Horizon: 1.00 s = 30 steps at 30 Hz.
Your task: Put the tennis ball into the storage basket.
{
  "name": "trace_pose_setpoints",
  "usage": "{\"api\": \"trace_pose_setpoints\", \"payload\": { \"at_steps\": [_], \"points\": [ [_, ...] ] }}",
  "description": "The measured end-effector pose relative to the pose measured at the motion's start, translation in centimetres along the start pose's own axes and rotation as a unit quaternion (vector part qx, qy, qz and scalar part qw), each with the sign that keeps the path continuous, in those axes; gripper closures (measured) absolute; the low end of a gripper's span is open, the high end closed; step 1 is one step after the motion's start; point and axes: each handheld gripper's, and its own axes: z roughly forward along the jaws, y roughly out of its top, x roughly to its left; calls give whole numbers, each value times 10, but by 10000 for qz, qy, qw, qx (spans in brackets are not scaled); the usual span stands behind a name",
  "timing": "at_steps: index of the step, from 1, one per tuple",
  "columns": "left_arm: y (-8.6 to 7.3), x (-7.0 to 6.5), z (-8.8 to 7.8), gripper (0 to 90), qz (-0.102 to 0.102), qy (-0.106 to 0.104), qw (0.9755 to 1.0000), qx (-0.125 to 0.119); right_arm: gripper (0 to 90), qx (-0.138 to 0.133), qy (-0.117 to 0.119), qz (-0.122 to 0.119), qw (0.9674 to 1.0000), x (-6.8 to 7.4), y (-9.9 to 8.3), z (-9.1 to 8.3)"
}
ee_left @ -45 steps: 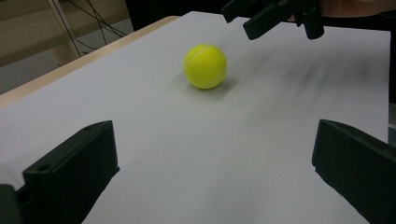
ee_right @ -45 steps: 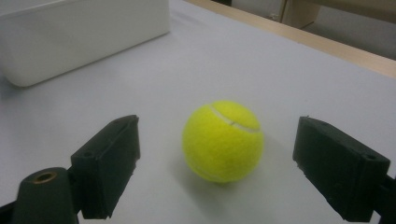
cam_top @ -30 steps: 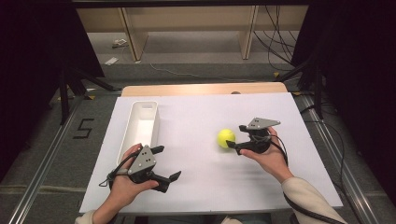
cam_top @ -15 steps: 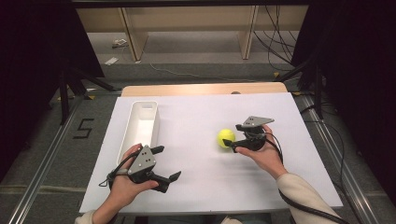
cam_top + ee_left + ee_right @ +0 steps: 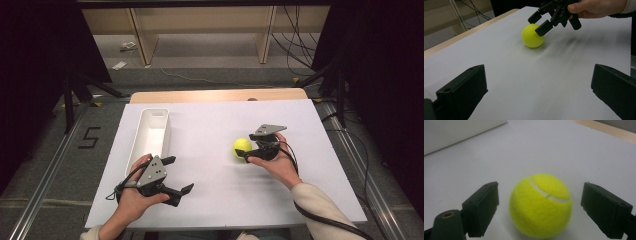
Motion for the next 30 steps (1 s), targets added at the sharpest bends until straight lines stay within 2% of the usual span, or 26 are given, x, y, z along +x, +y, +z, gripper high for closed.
{"api": "trace_pose_setpoints", "payload": {
  "at_steps": [30],
  "points": [
    [0,0,0,0,-24,-32,10000,22,155,287,35,39,9996,1,-5,21]
  ]
}}
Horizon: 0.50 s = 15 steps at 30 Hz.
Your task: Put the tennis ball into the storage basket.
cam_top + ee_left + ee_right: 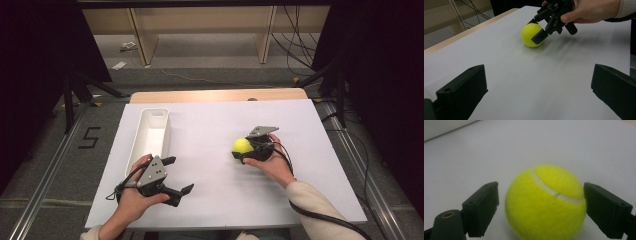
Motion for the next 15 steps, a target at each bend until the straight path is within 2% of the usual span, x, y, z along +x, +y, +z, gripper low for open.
{"api": "trace_pose_setpoints", "payload": {
  "at_steps": [15],
  "points": [
    [0,0,0,0,4,-8,10000,4,159,61,-24,-4,10000,0,-1,6]
  ]
}}
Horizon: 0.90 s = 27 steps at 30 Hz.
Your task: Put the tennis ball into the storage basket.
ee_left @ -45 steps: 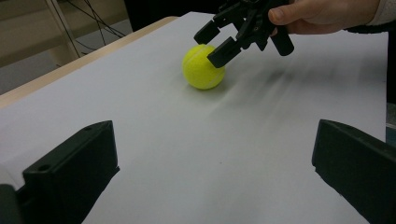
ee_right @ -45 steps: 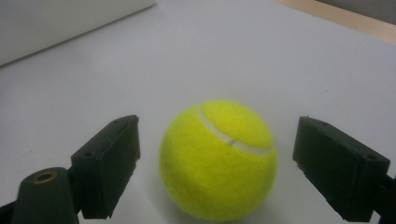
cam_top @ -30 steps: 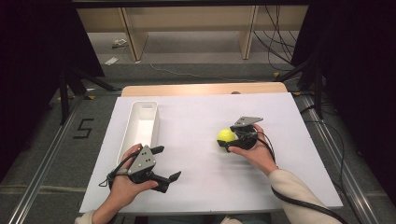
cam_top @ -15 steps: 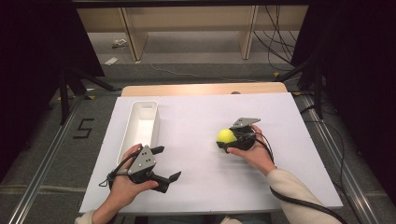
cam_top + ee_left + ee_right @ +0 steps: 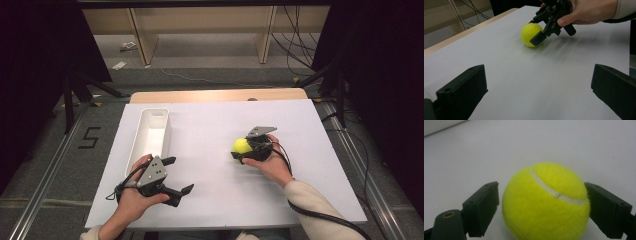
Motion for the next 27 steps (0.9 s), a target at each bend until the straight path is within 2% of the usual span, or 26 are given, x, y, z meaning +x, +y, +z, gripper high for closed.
{"api": "trace_pose_setpoints", "payload": {
  "at_steps": [7,17,27],
  "points": [
    [0,0,0,0,-2,-13,10000,-1,169,23,0,15,10000,0,0,1],
    [0,0,0,0,-9,-27,10000,-3,246,78,-27,37,10000,-1,-1,3],
    [0,0,0,0,-8,-16,10000,-8,260,107,-48,39,9999,-1,0,2]
  ]
}}
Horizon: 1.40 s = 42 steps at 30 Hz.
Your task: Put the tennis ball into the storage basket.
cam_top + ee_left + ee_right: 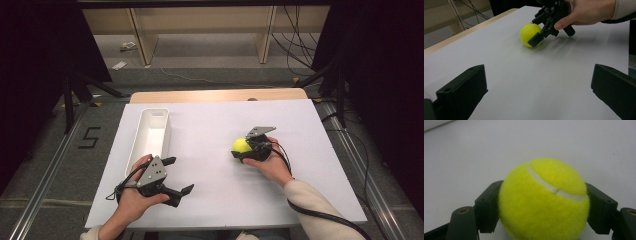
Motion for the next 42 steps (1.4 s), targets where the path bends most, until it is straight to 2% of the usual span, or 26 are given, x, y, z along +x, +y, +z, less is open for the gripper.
{"api": "trace_pose_setpoints", "payload": {
  "at_steps": [9,26,42],
  "points": [
    [0,0,0,0,5,0,10000,0,264,29,-35,-73,10000,1,1,-1],
    [0,0,0,0,6,2,10000,6,266,-135,-81,-37,9999,-1,6,-8],
    [0,0,0,0,10,12,10000,11,267,-265,-65,-125,9995,2,11,-12]
  ]
}}
